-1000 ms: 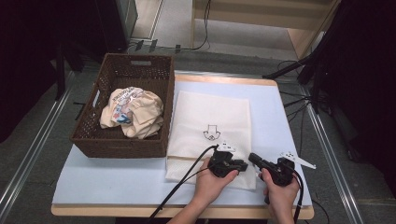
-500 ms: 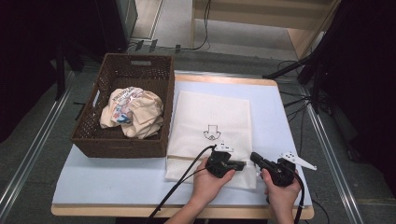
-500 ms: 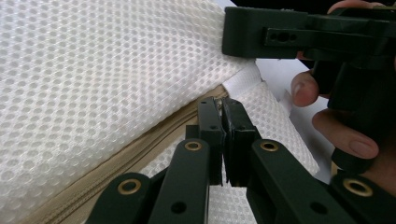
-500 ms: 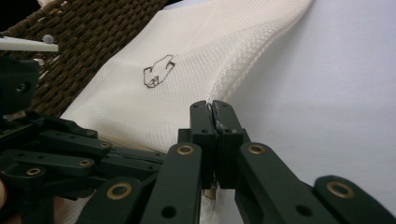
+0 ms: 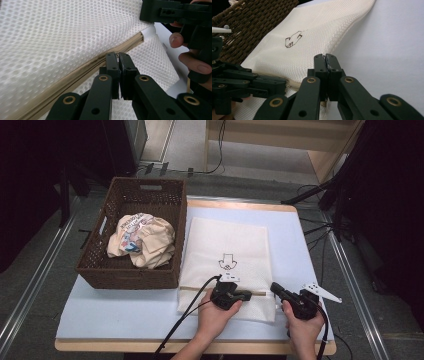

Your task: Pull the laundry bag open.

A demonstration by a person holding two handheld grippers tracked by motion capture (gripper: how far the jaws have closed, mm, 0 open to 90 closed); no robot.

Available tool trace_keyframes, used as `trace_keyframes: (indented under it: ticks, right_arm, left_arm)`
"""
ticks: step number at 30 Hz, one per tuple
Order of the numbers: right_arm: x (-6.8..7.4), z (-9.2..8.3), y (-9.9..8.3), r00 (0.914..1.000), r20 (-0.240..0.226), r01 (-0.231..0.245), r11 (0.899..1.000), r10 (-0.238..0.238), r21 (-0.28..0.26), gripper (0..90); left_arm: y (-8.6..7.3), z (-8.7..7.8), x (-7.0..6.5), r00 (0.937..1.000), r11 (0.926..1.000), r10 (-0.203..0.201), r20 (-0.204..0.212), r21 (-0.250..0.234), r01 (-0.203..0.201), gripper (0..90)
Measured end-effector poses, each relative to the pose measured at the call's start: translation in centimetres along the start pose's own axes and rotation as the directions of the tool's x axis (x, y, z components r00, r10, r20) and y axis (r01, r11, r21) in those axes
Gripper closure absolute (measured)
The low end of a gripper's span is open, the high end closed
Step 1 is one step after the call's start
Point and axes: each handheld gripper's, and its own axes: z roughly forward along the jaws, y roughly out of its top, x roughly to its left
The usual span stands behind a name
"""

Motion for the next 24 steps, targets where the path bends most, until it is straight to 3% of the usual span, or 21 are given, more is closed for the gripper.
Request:
trace_keyframes:
  ticks: [24]
  right_arm:
    - [-0.4,-0.3,0.1,0.9998,0.018,0.003,1.000,-0.003,-0.005,89.9]
  left_arm:
    - [-1.5,-3.6,2.1,0.9963,0.9996,-0.019,-0.084,-0.022,0.017,87.4]
